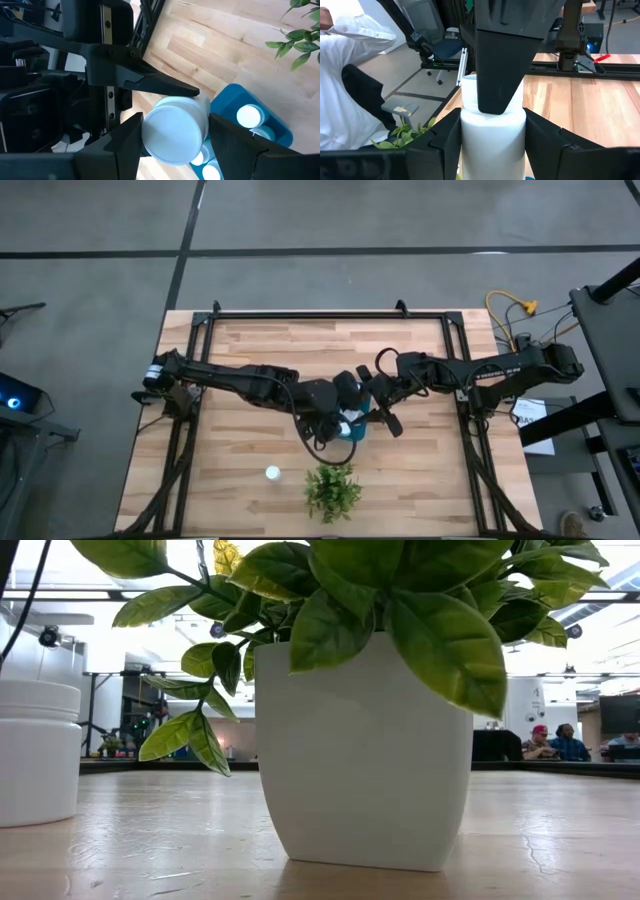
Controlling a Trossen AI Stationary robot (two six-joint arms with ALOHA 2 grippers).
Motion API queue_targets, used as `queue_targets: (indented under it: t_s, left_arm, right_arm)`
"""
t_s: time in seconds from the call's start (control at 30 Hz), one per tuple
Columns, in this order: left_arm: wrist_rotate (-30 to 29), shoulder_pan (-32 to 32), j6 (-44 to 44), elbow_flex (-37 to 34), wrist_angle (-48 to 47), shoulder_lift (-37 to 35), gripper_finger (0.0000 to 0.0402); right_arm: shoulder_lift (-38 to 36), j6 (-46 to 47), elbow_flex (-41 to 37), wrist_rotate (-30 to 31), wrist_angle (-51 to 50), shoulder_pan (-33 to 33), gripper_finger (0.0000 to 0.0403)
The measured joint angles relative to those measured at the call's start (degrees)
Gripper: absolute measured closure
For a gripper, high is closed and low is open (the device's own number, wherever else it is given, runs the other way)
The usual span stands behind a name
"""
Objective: Pick and place pill bottles into a basket
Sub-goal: Put the white pill bottle into the blue bin
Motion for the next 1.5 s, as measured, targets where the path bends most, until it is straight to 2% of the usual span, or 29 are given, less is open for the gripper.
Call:
queue_targets:
  t_s: [0.33,0.67,1.33,1.5]
  left_arm:
    - [-0.24,-0.15,0.41,0.00,0.00,0.00,0.0207]
    - [-0.31,-0.20,0.48,0.00,-0.75,0.00,0.0252]
    - [-0.37,-0.15,0.17,-0.09,-1.09,-0.07,0.0252]
    - [-0.48,-0.15,0.09,-0.11,-1.05,-0.09,0.0253]
  right_arm:
    - [0.02,-0.04,-0.02,0.02,-0.16,0.00,0.0239]
    - [0.13,-0.10,-0.15,0.02,-0.51,0.02,0.0239]
    - [0.17,-0.19,-0.15,0.09,-0.30,0.00,0.0238]
    - [0.17,0.26,-0.15,0.19,-0.23,0.00,0.0221]
